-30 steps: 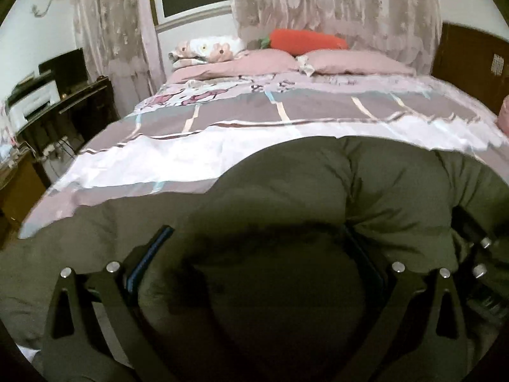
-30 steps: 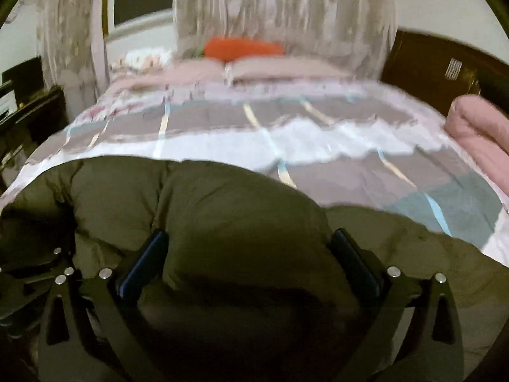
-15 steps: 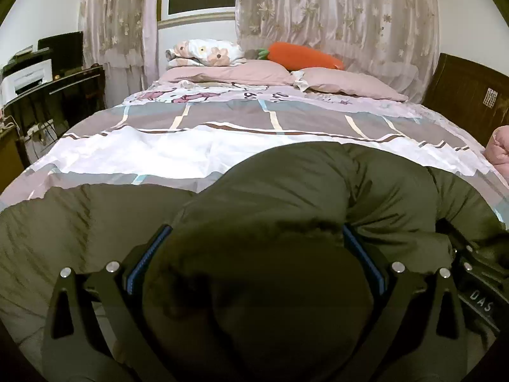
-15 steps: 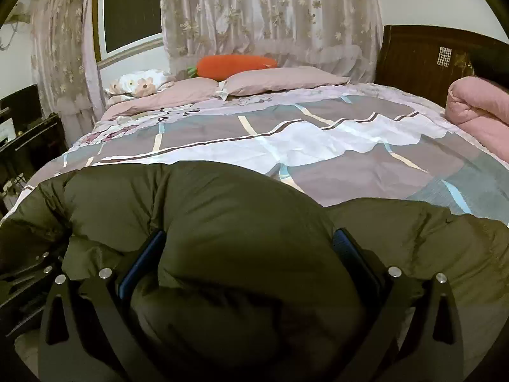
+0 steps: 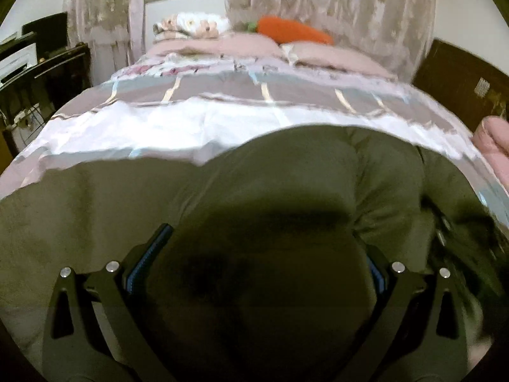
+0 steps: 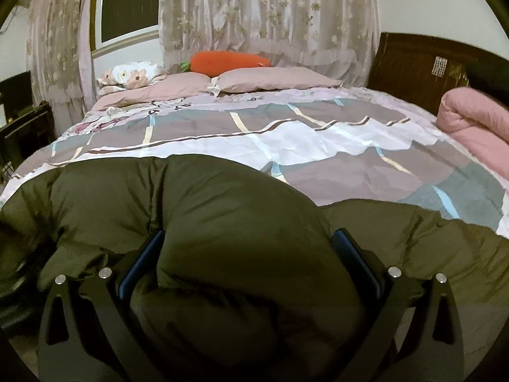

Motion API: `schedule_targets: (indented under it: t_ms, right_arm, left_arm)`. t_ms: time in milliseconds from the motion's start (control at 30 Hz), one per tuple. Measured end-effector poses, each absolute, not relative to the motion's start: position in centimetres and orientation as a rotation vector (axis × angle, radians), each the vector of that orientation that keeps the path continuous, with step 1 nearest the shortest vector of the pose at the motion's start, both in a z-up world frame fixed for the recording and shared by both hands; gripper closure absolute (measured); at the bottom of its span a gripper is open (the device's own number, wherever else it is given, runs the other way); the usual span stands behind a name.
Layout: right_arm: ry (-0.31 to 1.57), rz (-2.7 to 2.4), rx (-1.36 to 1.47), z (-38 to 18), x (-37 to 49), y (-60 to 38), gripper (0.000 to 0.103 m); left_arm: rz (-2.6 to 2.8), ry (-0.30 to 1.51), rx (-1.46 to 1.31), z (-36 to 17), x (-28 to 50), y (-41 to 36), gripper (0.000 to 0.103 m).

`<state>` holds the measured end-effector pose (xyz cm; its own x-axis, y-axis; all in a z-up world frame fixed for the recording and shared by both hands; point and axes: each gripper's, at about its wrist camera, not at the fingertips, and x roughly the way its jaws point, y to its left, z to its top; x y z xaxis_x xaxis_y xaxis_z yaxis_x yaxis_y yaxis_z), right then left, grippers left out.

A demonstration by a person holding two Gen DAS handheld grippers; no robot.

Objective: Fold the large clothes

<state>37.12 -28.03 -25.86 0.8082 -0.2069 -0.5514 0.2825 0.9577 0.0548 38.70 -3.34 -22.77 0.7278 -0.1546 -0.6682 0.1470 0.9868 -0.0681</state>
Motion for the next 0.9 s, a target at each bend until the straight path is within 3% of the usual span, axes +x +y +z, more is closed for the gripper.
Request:
schedule_targets:
  t_ms: [233, 400, 567, 733, 900]
  right_arm:
    - [0.578, -0.256, 0.162, -26.1, 37.2, -28.5, 0.001]
    - [0.579, -0.254, 0.163, -26.1, 37.2, -28.5, 0.001]
    - [0.576, -0.251, 0.167, -26.1, 37.2, -28.4, 0.001]
    - [0.576, -0.248, 0.169, -26.1, 37.2, -28.5, 0.001]
    - [0.575, -0.249, 0.168, -26.1, 37.2, -28.5, 0.001]
  left_arm:
    - [0.034, 0.569, -0.097, -15.9, 27.2, 11.7, 0.002]
    - [0.299, 0.612, -0.341, -16.8, 22.6, 26.7, 0.002]
    - [0.470, 0.619, -0.681, -21.0, 18.1, 38.9, 0.002]
    - [0.567, 0.618, -0.911, -25.9, 17.9, 44.7, 0.002]
    - [0.585, 0.702, -0.713, -25.2, 24.8, 44.2, 0.002]
